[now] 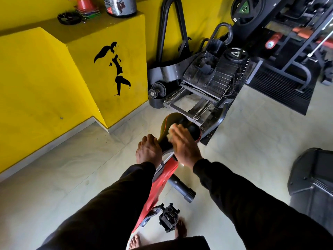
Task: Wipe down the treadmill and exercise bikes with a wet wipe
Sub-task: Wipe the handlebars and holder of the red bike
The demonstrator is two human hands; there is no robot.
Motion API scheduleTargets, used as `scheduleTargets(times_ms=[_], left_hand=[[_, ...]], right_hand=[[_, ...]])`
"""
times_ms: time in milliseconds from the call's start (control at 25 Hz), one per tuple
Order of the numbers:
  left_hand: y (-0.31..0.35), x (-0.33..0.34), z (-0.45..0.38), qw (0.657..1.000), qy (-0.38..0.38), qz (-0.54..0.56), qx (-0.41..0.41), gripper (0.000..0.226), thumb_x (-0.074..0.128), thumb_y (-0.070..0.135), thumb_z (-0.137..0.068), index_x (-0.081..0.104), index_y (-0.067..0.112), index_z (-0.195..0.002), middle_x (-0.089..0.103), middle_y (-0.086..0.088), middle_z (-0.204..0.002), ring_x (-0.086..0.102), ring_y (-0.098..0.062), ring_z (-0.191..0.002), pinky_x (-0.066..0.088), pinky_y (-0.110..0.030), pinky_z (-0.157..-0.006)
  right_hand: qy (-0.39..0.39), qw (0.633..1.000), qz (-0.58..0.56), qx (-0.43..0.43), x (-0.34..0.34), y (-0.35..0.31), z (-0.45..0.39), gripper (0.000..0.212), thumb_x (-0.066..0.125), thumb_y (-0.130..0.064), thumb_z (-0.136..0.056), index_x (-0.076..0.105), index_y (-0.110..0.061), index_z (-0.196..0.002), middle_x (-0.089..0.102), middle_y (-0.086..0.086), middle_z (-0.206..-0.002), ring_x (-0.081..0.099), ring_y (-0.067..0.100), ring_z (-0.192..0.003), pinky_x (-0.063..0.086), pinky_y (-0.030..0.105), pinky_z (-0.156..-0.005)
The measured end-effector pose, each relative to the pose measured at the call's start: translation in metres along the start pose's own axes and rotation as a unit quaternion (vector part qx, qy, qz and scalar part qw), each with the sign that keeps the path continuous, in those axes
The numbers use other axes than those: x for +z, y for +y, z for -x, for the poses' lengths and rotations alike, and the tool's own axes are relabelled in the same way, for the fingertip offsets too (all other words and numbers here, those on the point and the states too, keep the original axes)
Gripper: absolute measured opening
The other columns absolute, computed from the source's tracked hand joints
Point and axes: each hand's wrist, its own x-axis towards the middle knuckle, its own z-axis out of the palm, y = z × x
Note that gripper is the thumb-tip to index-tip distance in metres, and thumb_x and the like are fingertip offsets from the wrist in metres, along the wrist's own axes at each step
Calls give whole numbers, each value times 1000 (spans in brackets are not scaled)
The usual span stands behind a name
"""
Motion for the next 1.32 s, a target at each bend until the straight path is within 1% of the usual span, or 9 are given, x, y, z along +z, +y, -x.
scheduleTargets(times_ms=[80,240,280,440,640,840,1000,1160,1320], left_hand=[[0,1,-1,1000,0,-3,-1,26,31,35,-105,48,16,-100,45,-1,-91,43,-19,-81,32,-33,-71],[0,0,-1,1000,-17,8,-18,24,30,37,-105,44,20,-94,44,0,-90,42,-20,-82,33,-34,-73],[0,0,-2,999,-24,11,-22,24,29,38,-105,42,21,-93,45,-1,-90,43,-21,-82,33,-34,-73],[2,-2,-9,997,-60,19,-52,30,28,39,-105,49,19,-98,52,-4,-93,47,-22,-83,34,-34,-75],[0,-2,-10,995,-81,3,-55,32,28,38,-105,53,18,-100,56,-6,-97,46,-21,-83,33,-33,-73],[2,-2,-12,996,-78,-6,-51,33,28,38,-105,53,18,-98,57,-7,-98,51,-25,-88,34,-33,-74],[-1,1,-12,997,-69,-11,-44,35,28,39,-105,56,17,-101,55,-4,-91,47,-20,-81,35,-33,-73],[2,1,-11,997,-68,-9,-42,37,26,38,-106,56,16,-105,54,-4,-91,48,-20,-81,35,-33,-74],[1,0,-11,997,-67,-10,-41,37,26,38,-106,56,17,-105,54,-5,-91,48,-21,-82,35,-33,-74]], right_hand=[[-6,995,15,95,-5,0,-22,54,22,-30,-99,46,-2,-140,38,22,-150,34,38,-140,26,50,-116],[-23,995,-23,-91,10,-11,2,44,30,-23,-102,54,-5,-135,47,15,-145,39,32,-138,29,46,-115],[-28,994,-26,-102,8,-4,6,45,30,-24,-102,53,-7,-137,46,13,-147,38,31,-139,29,46,-116],[-65,993,55,85,-8,4,-48,49,29,-32,-102,41,-7,-143,32,16,-154,27,34,-143,27,52,-114],[-91,989,13,-113,-1,-6,-30,41,30,-25,-102,61,-8,-124,52,9,-141,41,30,-135,27,46,-114],[-132,983,97,82,-2,-17,-74,60,28,-41,-100,33,-5,-148,21,16,-158,20,33,-145,14,46,-119],[-81,995,61,21,-1,-2,-25,67,18,-50,-100,41,-3,-143,33,18,-153,29,36,-142,26,53,-116],[-78,977,97,174,-17,15,-37,89,15,-70,-90,37,-3,-143,37,21,-148,36,37,-136,27,51,-113],[-43,993,91,58,-9,18,1,68,19,-51,-101,52,-3,-135,48,20,-143,44,37,-132,29,48,-112]])
